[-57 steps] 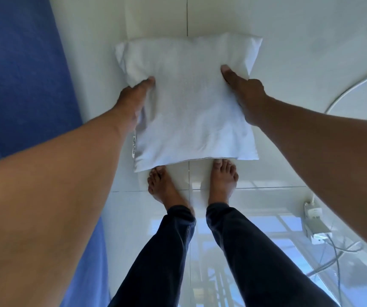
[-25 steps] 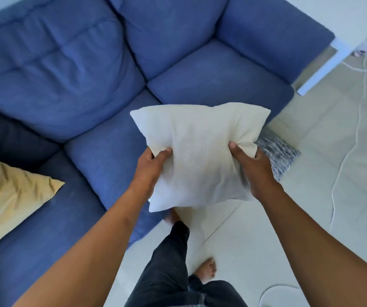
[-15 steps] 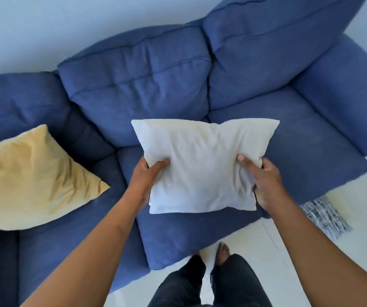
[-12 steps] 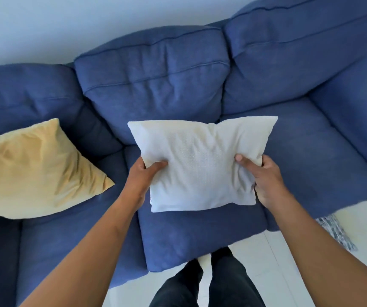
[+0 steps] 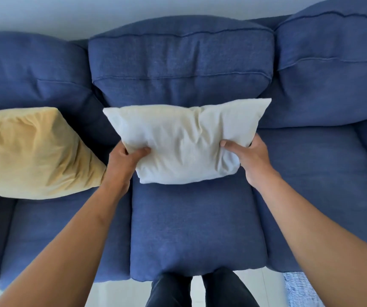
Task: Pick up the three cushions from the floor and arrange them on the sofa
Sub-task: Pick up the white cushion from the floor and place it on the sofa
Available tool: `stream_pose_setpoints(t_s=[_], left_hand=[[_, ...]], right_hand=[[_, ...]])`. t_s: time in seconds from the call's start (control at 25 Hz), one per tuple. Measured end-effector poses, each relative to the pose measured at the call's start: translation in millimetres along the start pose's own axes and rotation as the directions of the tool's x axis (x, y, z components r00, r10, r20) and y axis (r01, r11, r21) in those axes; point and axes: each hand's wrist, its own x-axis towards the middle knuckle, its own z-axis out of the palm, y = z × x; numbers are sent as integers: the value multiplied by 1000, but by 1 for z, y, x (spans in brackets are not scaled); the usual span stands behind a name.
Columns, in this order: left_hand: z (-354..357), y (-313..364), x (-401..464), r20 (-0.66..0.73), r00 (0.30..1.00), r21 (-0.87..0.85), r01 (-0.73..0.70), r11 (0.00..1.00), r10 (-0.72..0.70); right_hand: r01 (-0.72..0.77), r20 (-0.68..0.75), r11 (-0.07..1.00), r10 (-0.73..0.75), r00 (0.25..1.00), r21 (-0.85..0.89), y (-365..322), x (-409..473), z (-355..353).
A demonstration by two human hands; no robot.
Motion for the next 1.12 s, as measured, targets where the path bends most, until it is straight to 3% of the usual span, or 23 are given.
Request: stream_pose_setpoints(t_s=[0.08, 0.2, 0.28, 0.44, 0.52, 0.64, 0.76, 0.92, 1.12], left_hand=[[8, -7, 35, 2, 999, 36, 46, 998, -46], [24, -19, 76, 51, 974, 139, 214, 967, -223], [28, -18, 94, 31, 966, 139, 252, 958, -258], [15, 3, 114, -162, 977, 31, 145, 989, -139], [13, 11, 120, -186, 978, -17, 96, 995, -98], [18, 14, 128, -169, 983, 75, 80, 994, -66], [9, 11, 135, -321, 946, 63, 54, 997, -31], [5, 6, 137, -343, 939, 92, 67, 993, -32], [12, 14, 131, -398, 917, 89, 55, 995, -15]], right_hand=[[-35, 15, 998, 36, 999, -58, 0, 35, 9], [-164, 56, 967, 177, 983, -193, 7, 73, 20], [-175, 23, 958, 186, 982, -228, 7, 90, 21], [-15, -136, 991, -3, 991, -136, -19, 113, 15], [1, -158, 995, -16, 987, -99, -29, 118, 19], [32, -86, 964, -57, 995, -263, -32, 129, 22], [105, -178, 948, -164, 970, -299, -33, 138, 9], [9, -231, 958, -78, 970, -287, -27, 135, 3], [24, -231, 939, -109, 967, -344, -32, 129, 2]])
